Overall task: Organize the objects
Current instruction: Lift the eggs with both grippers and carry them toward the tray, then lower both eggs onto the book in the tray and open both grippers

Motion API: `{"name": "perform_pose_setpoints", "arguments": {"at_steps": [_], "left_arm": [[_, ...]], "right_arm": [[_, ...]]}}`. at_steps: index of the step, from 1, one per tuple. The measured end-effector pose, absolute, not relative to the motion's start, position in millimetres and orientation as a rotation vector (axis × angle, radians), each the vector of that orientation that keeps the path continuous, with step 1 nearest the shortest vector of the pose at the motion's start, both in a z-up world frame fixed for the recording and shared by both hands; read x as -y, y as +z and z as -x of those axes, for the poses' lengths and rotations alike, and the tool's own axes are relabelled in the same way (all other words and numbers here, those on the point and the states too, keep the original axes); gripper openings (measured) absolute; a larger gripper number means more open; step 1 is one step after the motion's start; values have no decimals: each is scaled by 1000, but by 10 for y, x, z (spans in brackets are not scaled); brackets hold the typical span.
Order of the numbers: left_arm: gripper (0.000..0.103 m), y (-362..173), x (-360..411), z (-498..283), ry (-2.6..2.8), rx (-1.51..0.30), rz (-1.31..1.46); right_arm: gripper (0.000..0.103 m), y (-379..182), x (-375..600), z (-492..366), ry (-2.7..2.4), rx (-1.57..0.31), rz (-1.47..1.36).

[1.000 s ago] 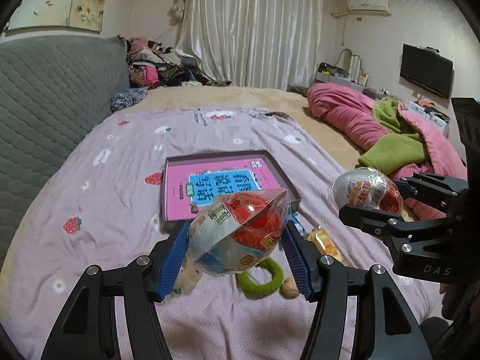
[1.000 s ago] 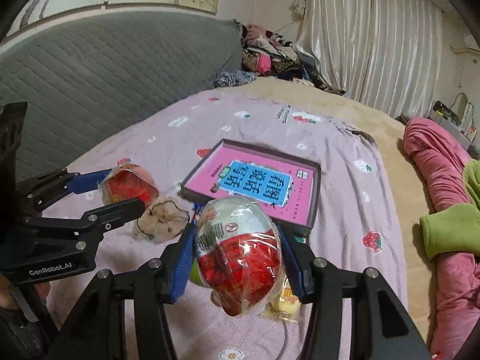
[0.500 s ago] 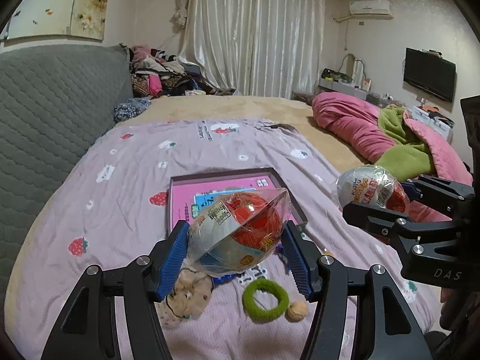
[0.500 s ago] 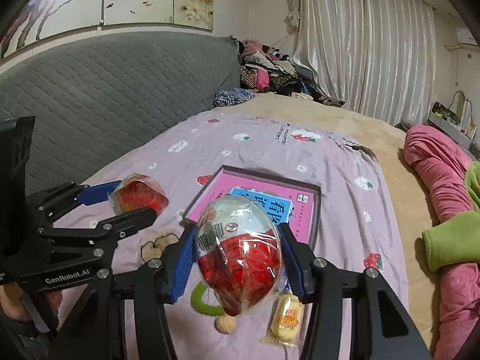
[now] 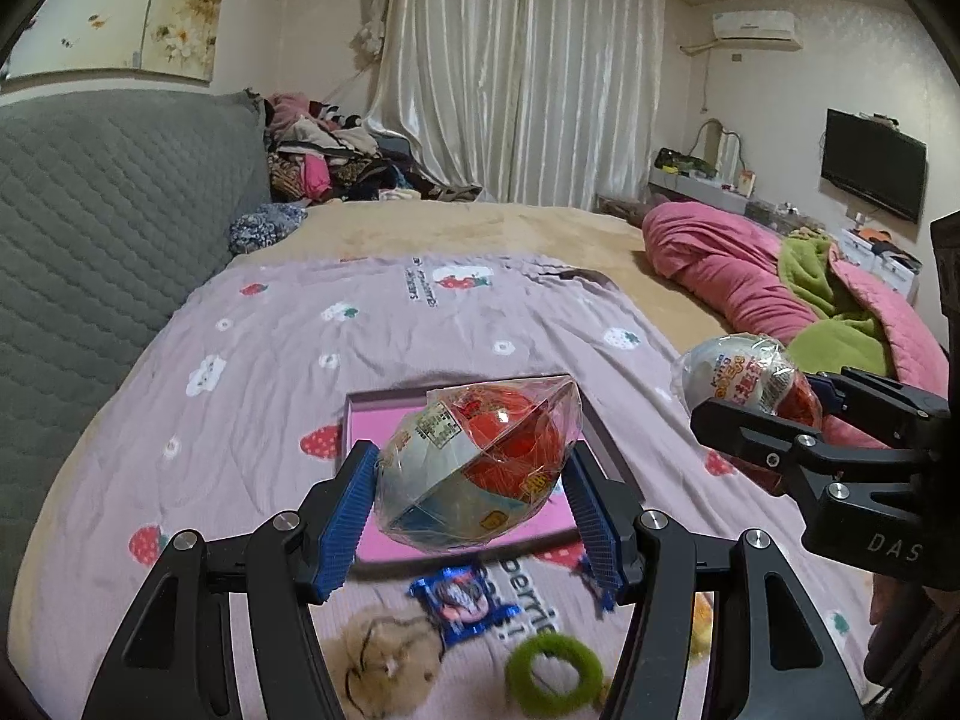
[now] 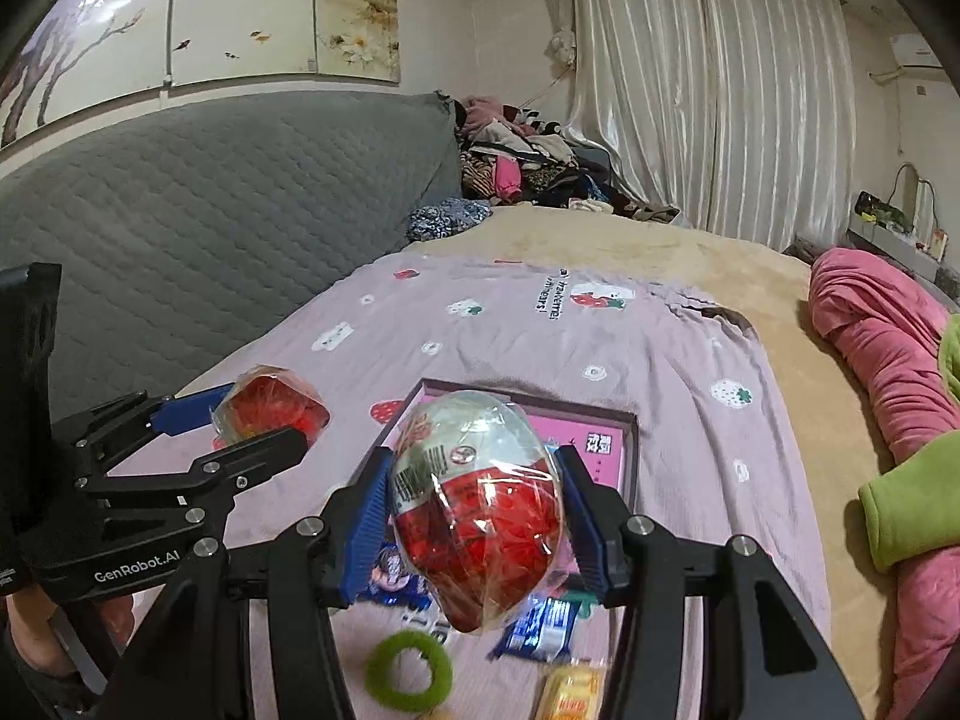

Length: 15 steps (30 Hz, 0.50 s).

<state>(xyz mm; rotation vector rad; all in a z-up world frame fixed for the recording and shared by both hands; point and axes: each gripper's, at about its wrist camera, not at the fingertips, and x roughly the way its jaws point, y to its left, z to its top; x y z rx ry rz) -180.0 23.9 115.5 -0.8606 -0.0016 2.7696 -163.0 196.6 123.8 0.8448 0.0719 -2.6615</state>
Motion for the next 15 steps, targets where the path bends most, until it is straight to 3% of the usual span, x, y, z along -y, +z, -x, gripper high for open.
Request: {"name": "perform_pose_setpoints", "arguments": {"at_steps": [15], "left_arm": [[64, 702, -300, 2960, 2757, 26, 954]], "right_arm": [[54, 858, -1946, 2675, -2682, -90, -900]]}}
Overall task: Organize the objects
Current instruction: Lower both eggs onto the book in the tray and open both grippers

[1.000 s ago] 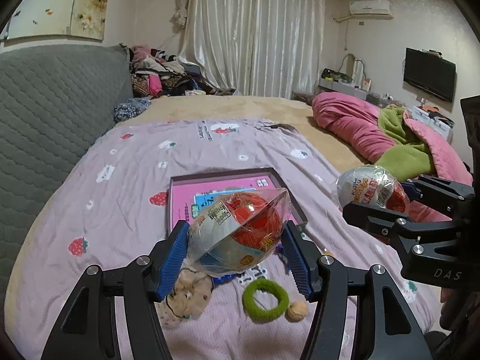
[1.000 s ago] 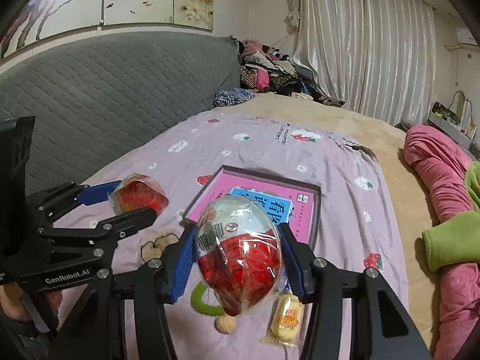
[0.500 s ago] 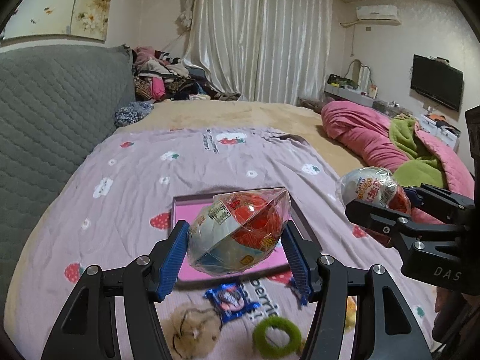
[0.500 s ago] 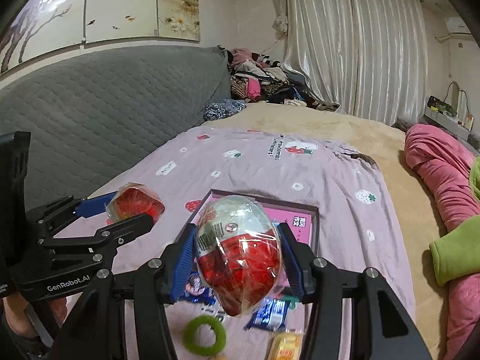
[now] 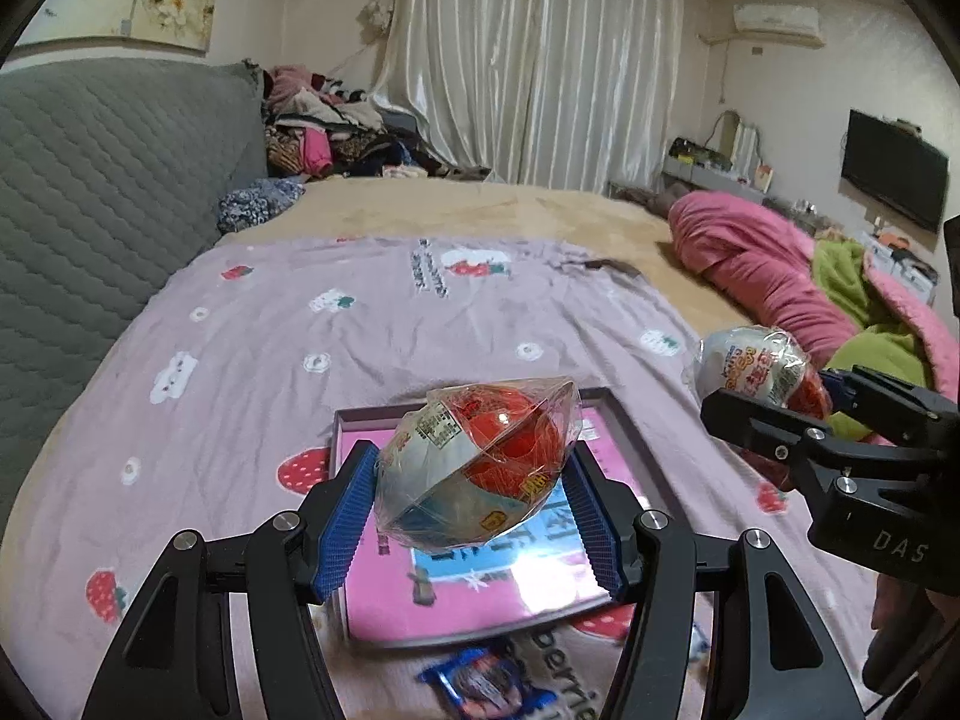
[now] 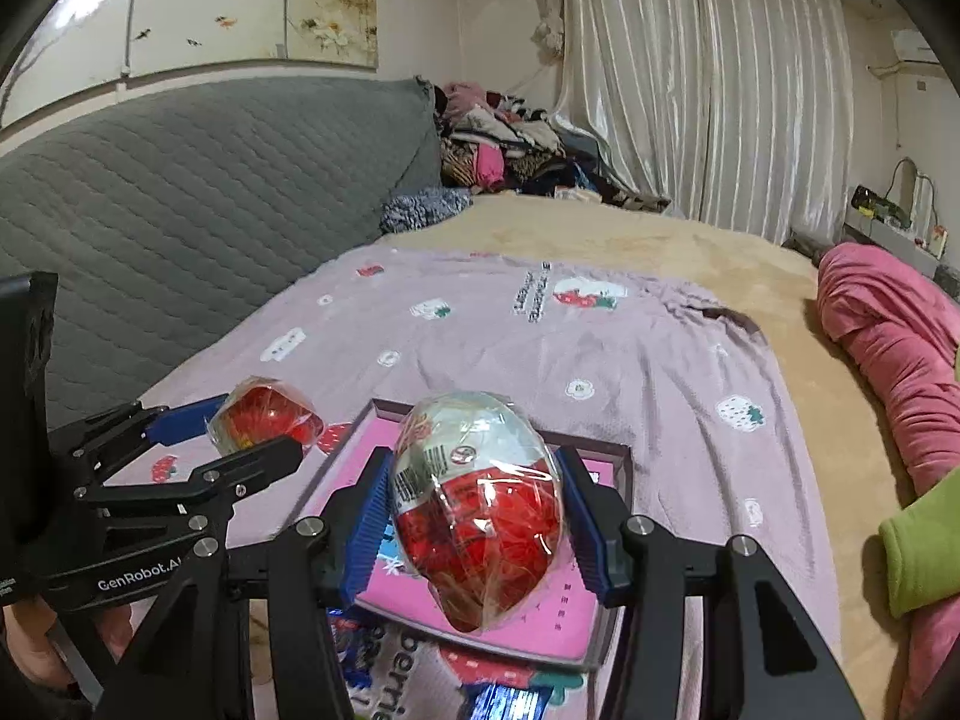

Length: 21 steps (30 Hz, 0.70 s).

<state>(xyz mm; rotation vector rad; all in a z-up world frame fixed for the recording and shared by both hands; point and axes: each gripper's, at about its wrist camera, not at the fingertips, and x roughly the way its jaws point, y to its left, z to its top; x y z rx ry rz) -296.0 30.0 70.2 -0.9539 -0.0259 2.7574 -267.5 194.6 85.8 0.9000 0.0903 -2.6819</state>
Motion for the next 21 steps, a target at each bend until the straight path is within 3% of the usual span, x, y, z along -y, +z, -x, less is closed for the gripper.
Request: {"name": "perform_pose_setpoints", "arguments": {"at_steps": [5, 17, 21], "left_arm": [[64, 475, -305, 3337, 2752, -11, 1005], [64, -207, -403, 4137, 2652, 20, 1229], [64, -447, -440, 4324, 2638, -5, 1311]], "right_arm": [[54, 547, -1962, 3083, -2682, -117, -1009], [54, -65, -1999, 3877, -2582, 47, -1239], [54, -303, -1969, 4089, -2604, -40, -1334]]}}
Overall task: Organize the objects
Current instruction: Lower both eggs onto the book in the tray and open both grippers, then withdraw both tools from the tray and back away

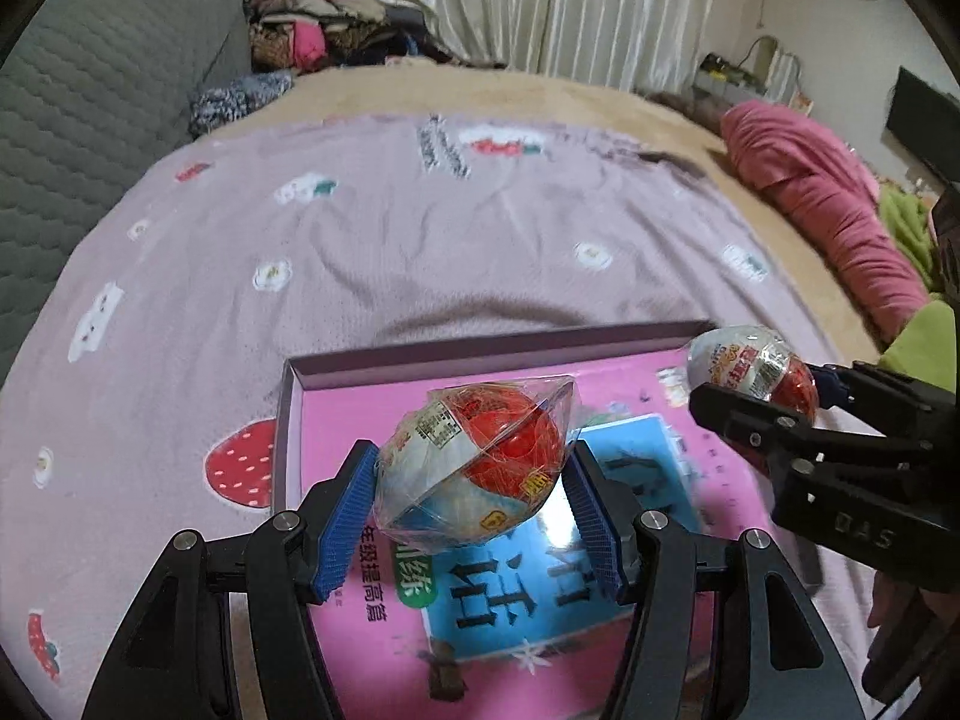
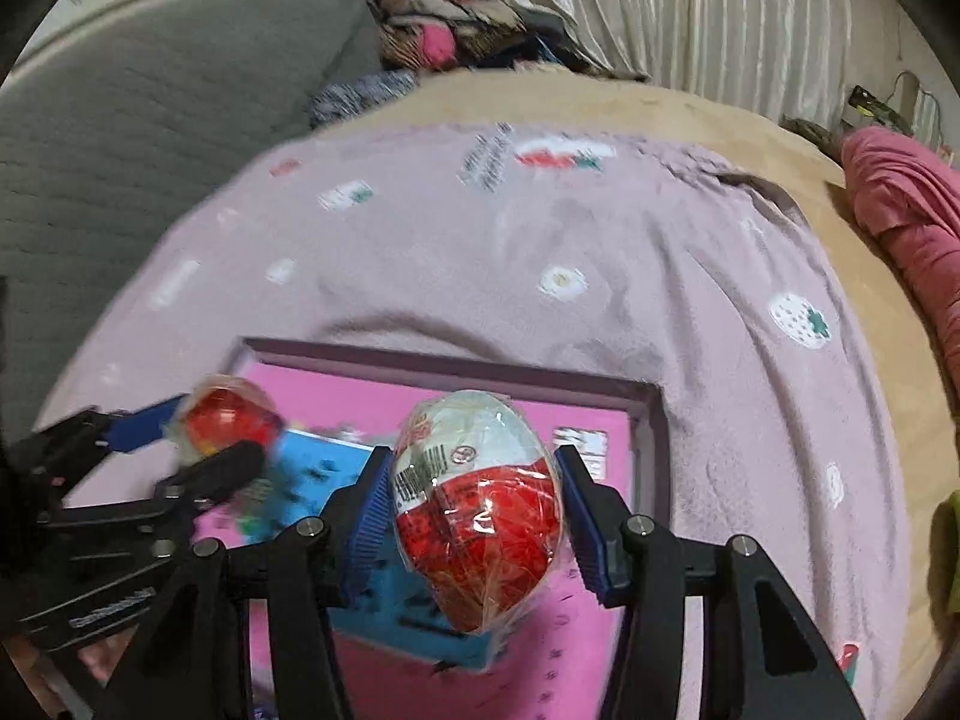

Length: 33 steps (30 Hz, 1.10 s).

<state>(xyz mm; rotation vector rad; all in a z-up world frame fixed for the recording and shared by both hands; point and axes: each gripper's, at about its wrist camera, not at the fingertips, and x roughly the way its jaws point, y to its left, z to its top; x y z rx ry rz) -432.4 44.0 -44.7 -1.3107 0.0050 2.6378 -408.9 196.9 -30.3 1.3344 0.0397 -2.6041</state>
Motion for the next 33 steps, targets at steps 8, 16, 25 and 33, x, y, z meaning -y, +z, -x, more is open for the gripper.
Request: {"name": "perform_pose_setpoints", "arguments": {"at_steps": [8, 16, 25, 33], "left_arm": [[64, -713, -428, 4446, 2642, -19, 1374], [65, -838, -405, 4503, 2648, -13, 1393], [74, -848, -368, 4491, 2639, 8, 1413], [79, -749, -340, 4393, 2659, -22, 1398]], "right_arm": [[54, -674, -1997, 4327, -2601, -53, -1441], [54, -832, -2005, 4440, -2604, -18, -1474], [57, -844, -2024, 4425, -2582, 4, -1490], [66, -756, -2024, 4329, -2574, 10, -1490]]}}
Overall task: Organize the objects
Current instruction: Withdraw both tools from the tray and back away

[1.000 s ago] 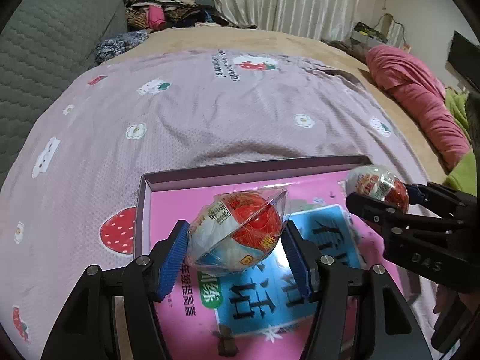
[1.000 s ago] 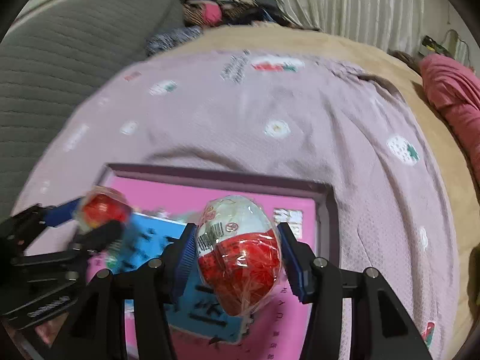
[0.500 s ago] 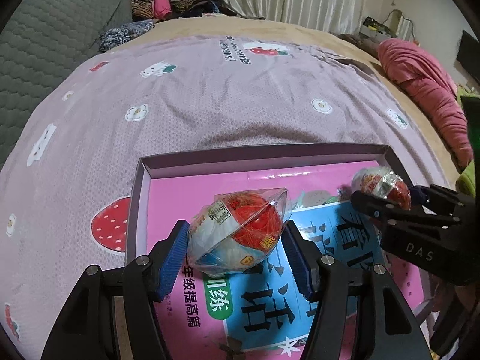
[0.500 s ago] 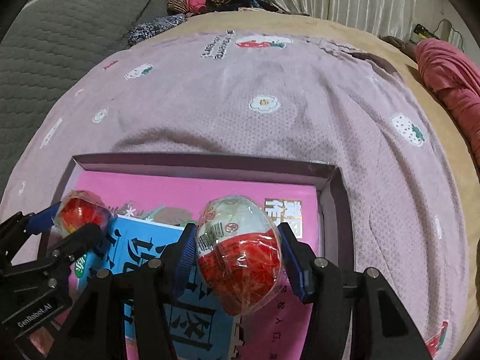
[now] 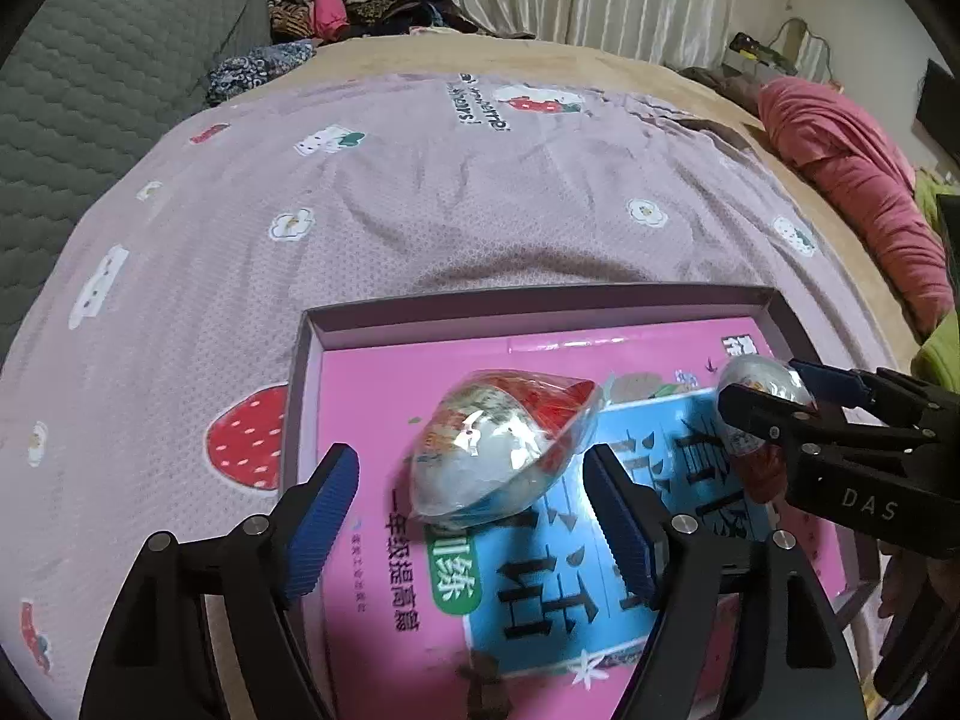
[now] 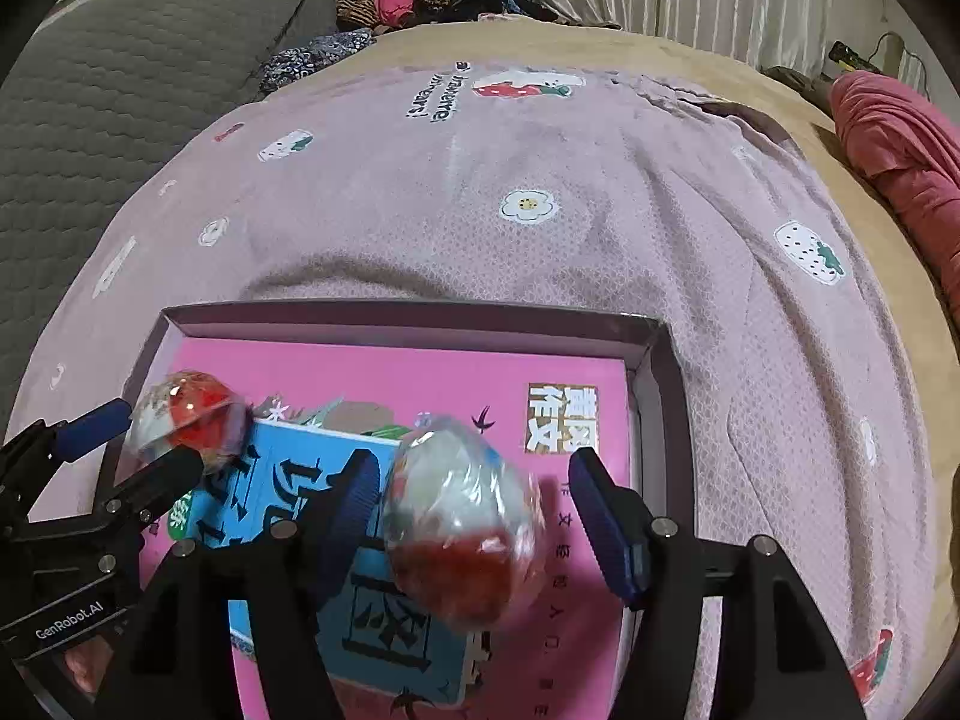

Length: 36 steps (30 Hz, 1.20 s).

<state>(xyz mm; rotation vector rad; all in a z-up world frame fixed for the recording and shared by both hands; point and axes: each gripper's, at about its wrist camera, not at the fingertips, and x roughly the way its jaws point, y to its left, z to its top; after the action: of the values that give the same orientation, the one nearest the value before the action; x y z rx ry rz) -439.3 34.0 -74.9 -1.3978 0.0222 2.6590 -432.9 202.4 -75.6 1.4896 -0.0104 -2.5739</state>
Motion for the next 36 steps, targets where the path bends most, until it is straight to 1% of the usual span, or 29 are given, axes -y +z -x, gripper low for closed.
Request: {"name": "perform_pose_setpoints", "arguments": {"at_steps": [1, 4, 7, 10, 15, 19, 22, 23, 24, 26, 30, 36], "left_arm": [[80, -739, -337, 4376, 2656, -21, 1399], [81, -712, -323, 4311, 2654, -28, 1410], [82, -672, -296, 4230, 2645, -37, 1431], [82, -576, -268, 4126, 2672, -63, 1421], [83, -371, -174, 3918, 2686, 16, 1425], [83, -168, -128, 3717, 2707, 38, 1396], [84, 24, -110, 3561, 2706, 64, 1374], [87, 81, -111, 3510, 2710, 64, 1366], [95, 149, -113, 3457, 2715, 63, 1348], [103, 267, -124, 3357, 2729, 53, 1322], [103, 461, -148, 3140, 2733, 50, 1292], [103, 690, -115, 2849, 2748, 56, 1262]], "right_arm": [[66, -756, -2020, 4319, -2567, 6, -1494], [74, -720, -2008, 4262, -2574, -25, -1499], [76, -640, -2024, 4182, -2570, -3, -1486], [82, -514, -2035, 4073, -2577, 12, -1467], [88, -230, -2016, 3830, -2575, 30, -1408], [94, 27, -1997, 3614, -2592, 29, -1349], [94, 234, -1981, 3444, -2605, 15, -1317], [95, 326, -1981, 3367, -2614, 13, -1297], [95, 382, -1980, 3328, -2617, 16, -1286], [95, 503, -1986, 3230, -2623, 19, -1266], [96, 714, -1992, 3017, -2645, 9, -1231], [96, 982, -2070, 2713, -2668, 45, -1165]]}}
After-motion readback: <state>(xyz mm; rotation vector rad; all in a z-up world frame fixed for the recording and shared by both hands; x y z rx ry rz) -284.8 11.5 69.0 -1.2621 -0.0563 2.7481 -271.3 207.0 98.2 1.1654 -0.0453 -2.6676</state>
